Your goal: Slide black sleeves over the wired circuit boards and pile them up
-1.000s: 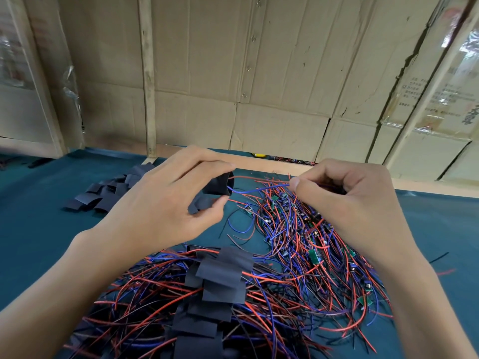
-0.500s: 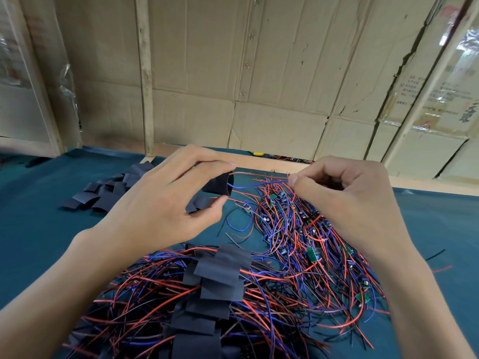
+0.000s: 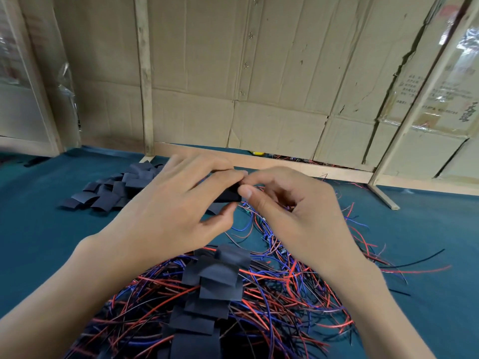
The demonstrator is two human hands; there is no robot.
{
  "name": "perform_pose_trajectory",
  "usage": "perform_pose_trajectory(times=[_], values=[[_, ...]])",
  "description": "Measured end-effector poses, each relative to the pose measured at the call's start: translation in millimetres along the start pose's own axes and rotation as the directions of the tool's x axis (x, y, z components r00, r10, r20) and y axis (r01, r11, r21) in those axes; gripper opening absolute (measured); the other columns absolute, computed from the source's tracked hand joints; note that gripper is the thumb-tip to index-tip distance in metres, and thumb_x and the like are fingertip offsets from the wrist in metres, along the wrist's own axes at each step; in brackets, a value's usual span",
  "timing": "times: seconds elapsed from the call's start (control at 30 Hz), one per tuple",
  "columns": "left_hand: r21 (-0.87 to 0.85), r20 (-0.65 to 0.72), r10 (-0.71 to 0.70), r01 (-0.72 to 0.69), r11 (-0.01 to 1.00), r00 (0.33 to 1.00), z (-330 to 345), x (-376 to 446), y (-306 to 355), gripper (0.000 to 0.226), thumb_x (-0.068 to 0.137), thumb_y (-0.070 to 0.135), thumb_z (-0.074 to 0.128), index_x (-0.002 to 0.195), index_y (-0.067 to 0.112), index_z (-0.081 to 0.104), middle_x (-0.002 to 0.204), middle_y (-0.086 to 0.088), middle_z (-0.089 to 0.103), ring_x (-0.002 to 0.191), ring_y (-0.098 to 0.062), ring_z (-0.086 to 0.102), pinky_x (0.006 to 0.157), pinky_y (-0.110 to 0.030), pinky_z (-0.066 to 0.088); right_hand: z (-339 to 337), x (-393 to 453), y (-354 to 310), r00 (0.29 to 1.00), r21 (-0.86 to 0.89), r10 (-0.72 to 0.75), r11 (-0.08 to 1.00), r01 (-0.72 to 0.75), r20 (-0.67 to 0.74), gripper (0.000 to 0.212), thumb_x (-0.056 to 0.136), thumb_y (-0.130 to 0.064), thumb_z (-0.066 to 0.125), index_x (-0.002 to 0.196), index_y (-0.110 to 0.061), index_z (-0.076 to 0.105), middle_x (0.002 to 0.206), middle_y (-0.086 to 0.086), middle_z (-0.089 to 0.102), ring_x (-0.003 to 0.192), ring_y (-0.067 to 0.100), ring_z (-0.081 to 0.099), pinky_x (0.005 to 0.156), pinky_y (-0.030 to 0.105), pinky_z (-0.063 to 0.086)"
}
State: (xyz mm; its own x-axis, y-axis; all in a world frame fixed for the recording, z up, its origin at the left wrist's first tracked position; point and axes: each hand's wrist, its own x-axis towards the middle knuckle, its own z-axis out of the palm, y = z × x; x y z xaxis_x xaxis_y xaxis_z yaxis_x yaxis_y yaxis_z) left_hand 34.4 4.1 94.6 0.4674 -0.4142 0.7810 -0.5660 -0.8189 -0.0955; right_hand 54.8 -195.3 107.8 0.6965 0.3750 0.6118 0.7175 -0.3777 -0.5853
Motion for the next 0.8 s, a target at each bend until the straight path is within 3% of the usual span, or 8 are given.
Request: perform_pose_trajectory(times=[0.13,0.2,0.3,0.4,0.47,0.5,0.63,0.8], values=[[-0.08,0.002,-0.04,0.04,0.996,0.999,-2,-1,0,0.036,0.088,0.021,0.068,0.12,0.005,0.068,0.111,-0.008,0.064,0.102,-0.024,0.063,0.094,-0.028,0.044,3,-2,0,0.991,0.008,0.133,0.991,-0.133,0.008,0.039,0.08,-0.039,0.076,0.11,-0.037,0.051,0.074,-0.011,0.052,0.057,0.005,0.047,0.057,0.013,0.036],[-0.138,0.001,-0.019,0.019,0.99,1.0,-1,0,3,0.037,0.088,0.018,0.07,0.121,0.003,0.067,0.112,-0.009,0.063,0.104,-0.022,0.062,0.095,-0.028,0.046,1,-3,-1,0.983,0.094,0.167,0.98,-0.174,0.074,0.05,0.073,-0.031,0.072,0.115,-0.037,0.046,0.088,-0.015,0.049,0.061,0.003,0.047,0.058,0.013,0.039],[-0.181,0.007,0.027,-0.025,0.983,1.0,3,1,10,0.035,0.084,0.011,0.073,0.117,0.002,0.068,0.108,-0.009,0.063,0.1,-0.022,0.06,0.093,-0.028,0.045,-2,-1,1,0.965,0.231,0.172,0.949,-0.216,0.196,0.065,0.06,-0.013,0.06,0.119,-0.034,0.042,0.106,-0.006,0.045,0.076,0.005,0.047,0.058,0.017,0.04],[-0.221,-0.034,0.002,-0.01,0.975,0.999,2,1,10,0.028,0.083,0.009,0.071,0.11,0.003,0.07,0.104,-0.007,0.061,0.097,-0.021,0.058,0.092,-0.026,0.043,-1,3,7,0.929,0.569,0.223,0.74,-0.358,0.296,0.075,0.054,0.014,0.054,0.119,-0.023,0.046,0.107,0.004,0.05,0.083,0.013,0.059,0.05,0.03,0.042],[-0.222,-0.069,-0.024,0.008,0.975,0.997,-2,1,4,0.027,0.085,0.012,0.069,0.111,0.003,0.07,0.107,-0.006,0.061,0.1,-0.02,0.059,0.094,-0.025,0.043,-5,4,12,0.877,0.696,0.24,0.537,-0.477,0.416,0.074,0.062,0.02,0.059,0.126,-0.014,0.048,0.104,0.014,0.061,0.082,0.027,0.068,0.05,0.034,0.048],[-0.217,-0.082,-0.027,0.008,0.976,0.996,-3,2,0,0.028,0.085,0.013,0.068,0.111,0.003,0.07,0.109,-0.006,0.06,0.102,-0.02,0.059,0.095,-0.027,0.043,-8,5,16,0.842,0.691,0.234,0.488,-0.534,0.486,0.068,0.069,0.017,0.063,0.129,-0.009,0.048,0.102,0.019,0.065,0.081,0.032,0.069,0.05,0.034,0.05],[-0.178,-0.096,-0.033,0.015,0.984,0.995,-9,1,-16,0.031,0.084,0.014,0.069,0.113,0.005,0.07,0.111,-0.006,0.061,0.102,-0.02,0.059,0.092,-0.033,0.047,-20,6,25,0.763,0.595,0.245,0.502,-0.628,0.598,0.028,0.083,-0.007,0.069,0.11,-0.002,0.07,0.084,0.021,0.069,0.064,0.027,0.065,0.052,0.032,0.05],[-0.183,-0.068,0.01,-0.023,0.983,0.998,-9,2,-20,0.032,0.084,0.016,0.07,0.114,0.004,0.069,0.111,-0.006,0.061,0.097,-0.024,0.059,0.086,-0.037,0.048,-18,9,27,0.788,0.659,0.314,0.433,-0.615,0.529,0.032,0.077,-0.014,0.076,0.106,-0.003,0.074,0.076,0.013,0.064,0.066,0.027,0.067,0.062,0.038,0.057]])
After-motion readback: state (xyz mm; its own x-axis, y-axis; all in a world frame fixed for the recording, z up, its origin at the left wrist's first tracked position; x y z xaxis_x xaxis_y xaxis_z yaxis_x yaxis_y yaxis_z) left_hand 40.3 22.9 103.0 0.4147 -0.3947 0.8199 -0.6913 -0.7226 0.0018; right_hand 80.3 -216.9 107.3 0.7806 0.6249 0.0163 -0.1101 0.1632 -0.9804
